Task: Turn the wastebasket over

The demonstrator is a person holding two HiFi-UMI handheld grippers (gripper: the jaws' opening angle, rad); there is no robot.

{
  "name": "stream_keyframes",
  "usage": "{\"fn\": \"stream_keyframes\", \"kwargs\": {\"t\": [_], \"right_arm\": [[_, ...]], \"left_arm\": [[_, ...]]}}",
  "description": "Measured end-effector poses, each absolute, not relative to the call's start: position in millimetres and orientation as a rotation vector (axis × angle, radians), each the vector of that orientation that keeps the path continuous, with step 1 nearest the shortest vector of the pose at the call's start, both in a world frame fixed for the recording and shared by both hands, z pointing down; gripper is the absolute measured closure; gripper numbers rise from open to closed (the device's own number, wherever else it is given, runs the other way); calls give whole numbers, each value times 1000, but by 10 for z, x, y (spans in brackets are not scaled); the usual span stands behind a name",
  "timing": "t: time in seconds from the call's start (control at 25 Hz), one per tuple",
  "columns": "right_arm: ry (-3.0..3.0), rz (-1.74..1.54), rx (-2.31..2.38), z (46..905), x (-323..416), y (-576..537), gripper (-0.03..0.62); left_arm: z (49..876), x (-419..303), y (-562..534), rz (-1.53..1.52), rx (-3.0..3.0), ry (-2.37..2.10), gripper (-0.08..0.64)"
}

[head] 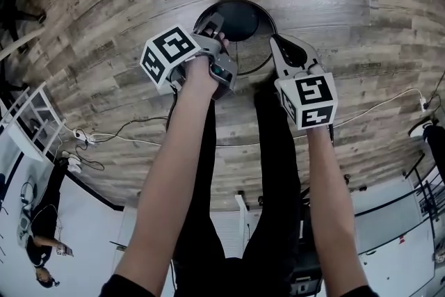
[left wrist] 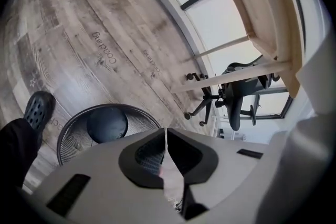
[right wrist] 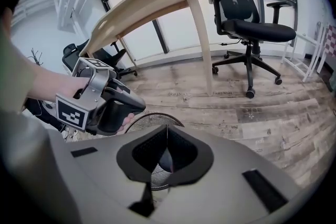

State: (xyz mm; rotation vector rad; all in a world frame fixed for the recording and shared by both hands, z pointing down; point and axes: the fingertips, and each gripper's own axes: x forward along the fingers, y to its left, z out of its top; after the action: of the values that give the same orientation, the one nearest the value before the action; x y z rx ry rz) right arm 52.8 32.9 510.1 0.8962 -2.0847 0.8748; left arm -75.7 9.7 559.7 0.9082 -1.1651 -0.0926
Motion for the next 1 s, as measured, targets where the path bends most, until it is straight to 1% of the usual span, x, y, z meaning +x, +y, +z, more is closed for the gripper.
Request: {"fn": "stream_keyframes", "kwargs": {"t": [0.16,0.24,0.44,0.52,0.68,1.0], "right_arm": [[-2090,877,890,5150,507,326,560],[-2089,879,883,5188,495,314,560],[-2093,871,871,5247,525,278,560],[-2092,871,871,5254,551,269,560],[-2090,871,869,5283,598,250,560],[-2082,884,860,5346,670,326,560]], "left_arm": [[5747,-748,73,-147,850,-1180,529],[5825,-747,41,-184,815,-1172,456],[6050,-778,17,-259,691,-1185,433],[6143,-770,12,-281,656,-1178,378],[6258,-772,-7,-382,560,-1142,325],[6392,-756,32,-449,469,-1155,321]]}}
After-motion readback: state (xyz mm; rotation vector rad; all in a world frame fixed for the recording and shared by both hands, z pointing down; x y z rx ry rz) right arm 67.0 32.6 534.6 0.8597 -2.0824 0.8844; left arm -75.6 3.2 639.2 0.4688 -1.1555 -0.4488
